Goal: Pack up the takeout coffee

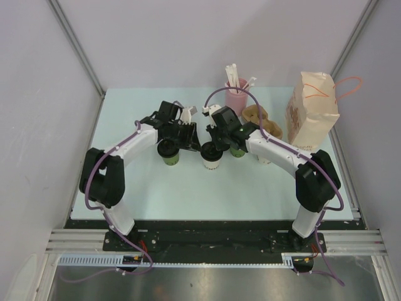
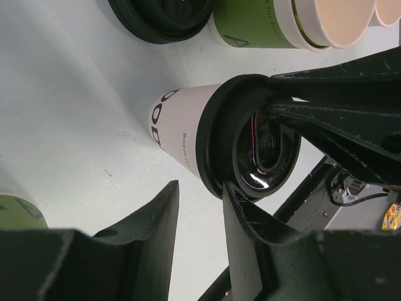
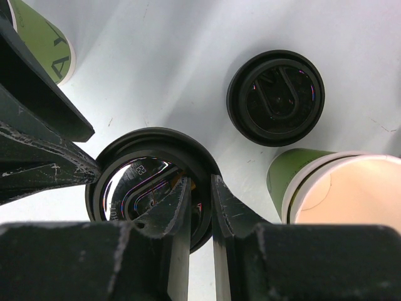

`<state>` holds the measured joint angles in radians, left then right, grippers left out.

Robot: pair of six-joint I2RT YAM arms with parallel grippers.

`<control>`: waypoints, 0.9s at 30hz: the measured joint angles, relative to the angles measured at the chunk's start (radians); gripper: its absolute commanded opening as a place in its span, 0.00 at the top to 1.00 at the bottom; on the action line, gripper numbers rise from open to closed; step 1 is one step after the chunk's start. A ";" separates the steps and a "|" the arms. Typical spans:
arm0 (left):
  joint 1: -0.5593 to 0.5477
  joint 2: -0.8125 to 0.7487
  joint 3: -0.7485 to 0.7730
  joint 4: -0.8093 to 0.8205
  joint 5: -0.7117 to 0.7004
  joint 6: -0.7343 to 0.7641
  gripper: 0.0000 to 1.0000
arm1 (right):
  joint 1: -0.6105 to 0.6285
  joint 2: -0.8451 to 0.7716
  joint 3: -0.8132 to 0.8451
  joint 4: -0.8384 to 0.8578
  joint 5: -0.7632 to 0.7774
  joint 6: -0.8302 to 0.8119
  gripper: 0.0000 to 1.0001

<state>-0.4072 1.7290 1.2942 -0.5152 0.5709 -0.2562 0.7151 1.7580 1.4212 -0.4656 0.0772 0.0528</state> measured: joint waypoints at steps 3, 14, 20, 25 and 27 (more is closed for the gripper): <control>0.000 0.006 0.004 -0.002 0.010 -0.001 0.69 | 0.002 0.000 -0.002 0.002 0.007 0.003 1.00; 0.003 0.027 -0.010 0.025 0.058 -0.014 0.87 | 0.004 -0.024 -0.066 0.083 0.013 0.033 1.00; 0.010 0.032 -0.023 0.050 0.083 -0.015 0.91 | 0.000 -0.055 -0.129 0.157 0.014 0.061 1.00; 0.016 0.044 -0.023 0.063 0.108 -0.014 0.92 | -0.013 -0.091 -0.211 0.253 -0.003 0.108 1.00; 0.017 0.045 -0.023 0.065 0.113 -0.014 0.92 | -0.017 -0.108 -0.249 0.304 -0.010 0.131 1.00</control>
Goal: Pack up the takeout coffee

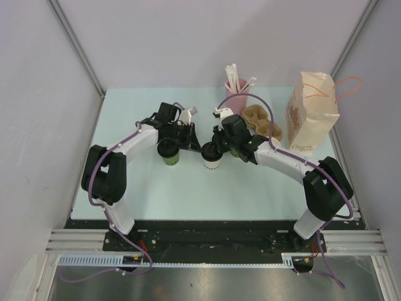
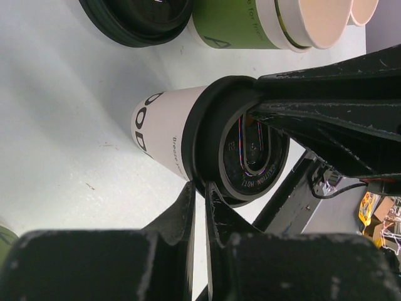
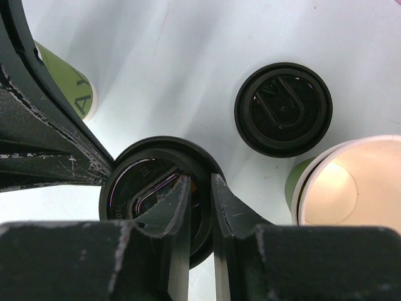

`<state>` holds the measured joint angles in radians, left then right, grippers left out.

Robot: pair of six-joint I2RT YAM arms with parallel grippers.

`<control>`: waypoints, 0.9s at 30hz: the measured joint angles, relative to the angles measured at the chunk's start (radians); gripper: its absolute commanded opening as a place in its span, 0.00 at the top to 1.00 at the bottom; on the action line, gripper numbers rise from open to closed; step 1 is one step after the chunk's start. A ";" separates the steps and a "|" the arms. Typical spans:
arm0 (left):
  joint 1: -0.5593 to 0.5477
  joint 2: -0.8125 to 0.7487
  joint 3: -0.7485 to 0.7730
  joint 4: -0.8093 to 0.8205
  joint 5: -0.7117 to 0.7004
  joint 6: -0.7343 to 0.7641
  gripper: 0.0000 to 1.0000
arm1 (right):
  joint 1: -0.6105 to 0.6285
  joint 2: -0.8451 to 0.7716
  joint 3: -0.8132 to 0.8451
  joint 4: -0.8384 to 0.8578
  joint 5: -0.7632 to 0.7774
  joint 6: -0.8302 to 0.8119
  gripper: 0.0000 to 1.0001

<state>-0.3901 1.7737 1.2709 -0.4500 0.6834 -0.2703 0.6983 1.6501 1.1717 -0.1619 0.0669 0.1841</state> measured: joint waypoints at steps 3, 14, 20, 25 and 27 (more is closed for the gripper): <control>0.000 -0.003 -0.003 0.003 0.000 0.004 0.92 | 0.000 -0.014 -0.040 0.055 0.002 0.020 1.00; -0.007 -0.038 -0.020 0.012 -0.043 0.039 0.78 | 0.007 -0.039 -0.082 0.116 0.005 0.032 1.00; -0.014 -0.060 -0.021 -0.021 -0.093 0.082 0.61 | 0.013 -0.040 -0.091 0.138 -0.008 0.027 1.00; -0.010 -0.089 -0.021 -0.059 -0.131 0.112 0.54 | 0.018 -0.037 -0.090 0.145 -0.041 0.024 1.00; -0.003 -0.106 -0.021 -0.063 -0.134 0.117 0.52 | 0.023 -0.033 -0.090 0.154 -0.058 0.023 1.00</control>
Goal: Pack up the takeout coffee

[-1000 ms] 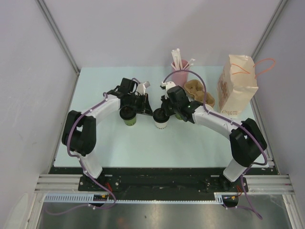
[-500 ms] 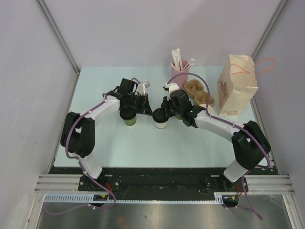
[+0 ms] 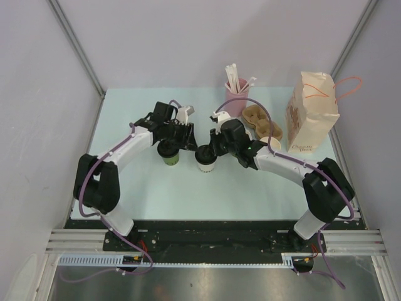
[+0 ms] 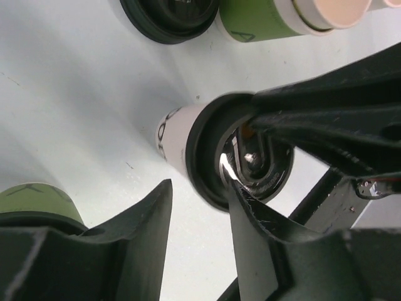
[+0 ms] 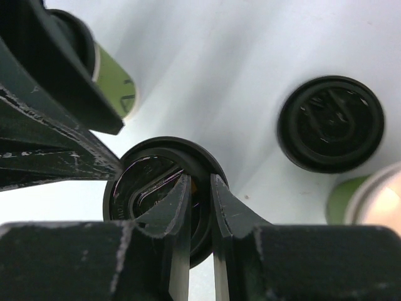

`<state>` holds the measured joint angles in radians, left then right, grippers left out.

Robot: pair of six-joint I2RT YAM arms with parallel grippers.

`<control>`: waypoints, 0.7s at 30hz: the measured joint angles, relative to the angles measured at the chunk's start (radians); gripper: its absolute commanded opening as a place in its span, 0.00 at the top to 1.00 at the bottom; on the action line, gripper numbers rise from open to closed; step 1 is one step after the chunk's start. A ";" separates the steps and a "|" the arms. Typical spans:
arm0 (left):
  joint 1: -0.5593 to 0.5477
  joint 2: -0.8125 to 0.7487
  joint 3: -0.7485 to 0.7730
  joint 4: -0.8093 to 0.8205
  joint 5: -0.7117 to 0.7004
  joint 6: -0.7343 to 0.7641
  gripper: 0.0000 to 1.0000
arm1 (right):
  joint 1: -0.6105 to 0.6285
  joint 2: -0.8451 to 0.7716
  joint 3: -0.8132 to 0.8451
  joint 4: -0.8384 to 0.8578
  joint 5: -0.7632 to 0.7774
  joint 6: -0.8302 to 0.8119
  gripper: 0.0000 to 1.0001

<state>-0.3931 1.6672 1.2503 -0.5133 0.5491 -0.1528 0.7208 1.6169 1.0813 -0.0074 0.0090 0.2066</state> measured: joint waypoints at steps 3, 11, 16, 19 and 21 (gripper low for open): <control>0.003 -0.027 0.000 0.007 0.001 0.005 0.47 | 0.023 0.019 0.010 0.023 -0.037 -0.002 0.86; 0.006 -0.036 0.000 0.010 0.004 0.019 0.48 | 0.061 0.036 0.032 0.016 -0.074 -0.022 0.63; 0.005 -0.033 0.000 0.010 0.004 0.022 0.50 | 0.059 0.036 0.037 0.001 -0.069 -0.026 0.52; 0.005 -0.033 0.000 0.013 0.005 0.022 0.51 | 0.061 0.034 0.043 -0.006 -0.070 -0.027 0.47; 0.005 -0.033 0.000 0.013 0.005 0.022 0.51 | 0.061 0.029 0.046 -0.010 -0.072 -0.026 0.44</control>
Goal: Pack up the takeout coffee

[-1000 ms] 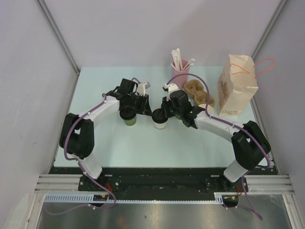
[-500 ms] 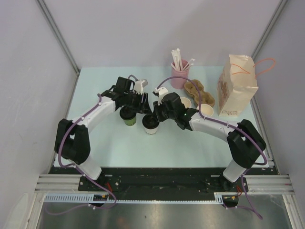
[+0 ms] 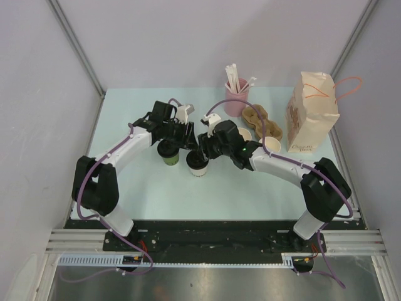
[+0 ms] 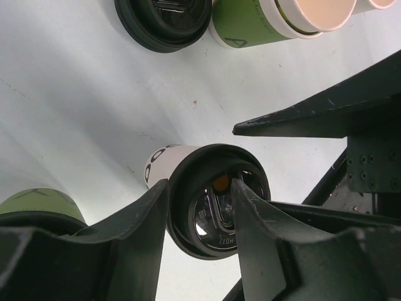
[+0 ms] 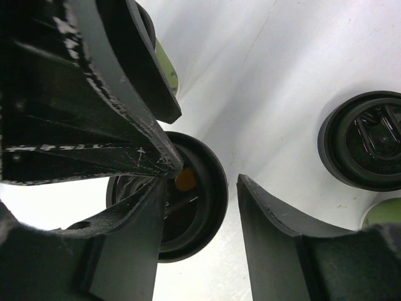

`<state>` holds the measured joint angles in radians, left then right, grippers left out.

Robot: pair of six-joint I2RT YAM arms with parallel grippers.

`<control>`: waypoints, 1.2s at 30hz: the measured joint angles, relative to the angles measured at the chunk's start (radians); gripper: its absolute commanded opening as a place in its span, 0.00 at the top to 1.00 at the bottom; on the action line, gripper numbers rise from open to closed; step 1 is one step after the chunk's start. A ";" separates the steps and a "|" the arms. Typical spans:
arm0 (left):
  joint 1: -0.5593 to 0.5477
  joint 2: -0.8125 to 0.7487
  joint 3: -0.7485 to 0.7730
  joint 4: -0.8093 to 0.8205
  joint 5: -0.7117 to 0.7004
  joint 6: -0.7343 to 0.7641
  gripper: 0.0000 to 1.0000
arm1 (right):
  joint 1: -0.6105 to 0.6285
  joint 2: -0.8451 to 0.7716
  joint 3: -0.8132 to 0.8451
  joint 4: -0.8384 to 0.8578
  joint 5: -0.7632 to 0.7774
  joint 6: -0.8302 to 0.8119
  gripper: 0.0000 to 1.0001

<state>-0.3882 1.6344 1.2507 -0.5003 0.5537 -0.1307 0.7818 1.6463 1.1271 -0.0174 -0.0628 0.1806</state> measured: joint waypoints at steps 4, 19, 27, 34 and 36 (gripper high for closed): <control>0.000 0.000 0.000 0.001 0.000 0.000 0.51 | 0.000 -0.021 0.005 -0.001 -0.006 -0.001 0.41; 0.004 0.000 0.000 0.004 -0.002 0.007 0.53 | 0.000 -0.215 0.012 -0.259 0.023 0.200 0.46; 0.004 0.000 -0.012 0.007 -0.002 0.019 0.53 | 0.001 -0.220 -0.042 -0.298 -0.093 0.424 0.40; 0.005 0.000 -0.044 0.009 -0.002 0.019 0.53 | -0.011 -0.170 -0.097 -0.247 -0.140 0.543 0.53; 0.004 0.000 -0.047 0.011 -0.001 0.019 0.53 | -0.022 -0.151 -0.110 -0.218 -0.157 0.564 0.54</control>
<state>-0.3840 1.6344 1.2041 -0.4896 0.5529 -0.1120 0.7597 1.4956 1.0168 -0.2356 -0.2199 0.7448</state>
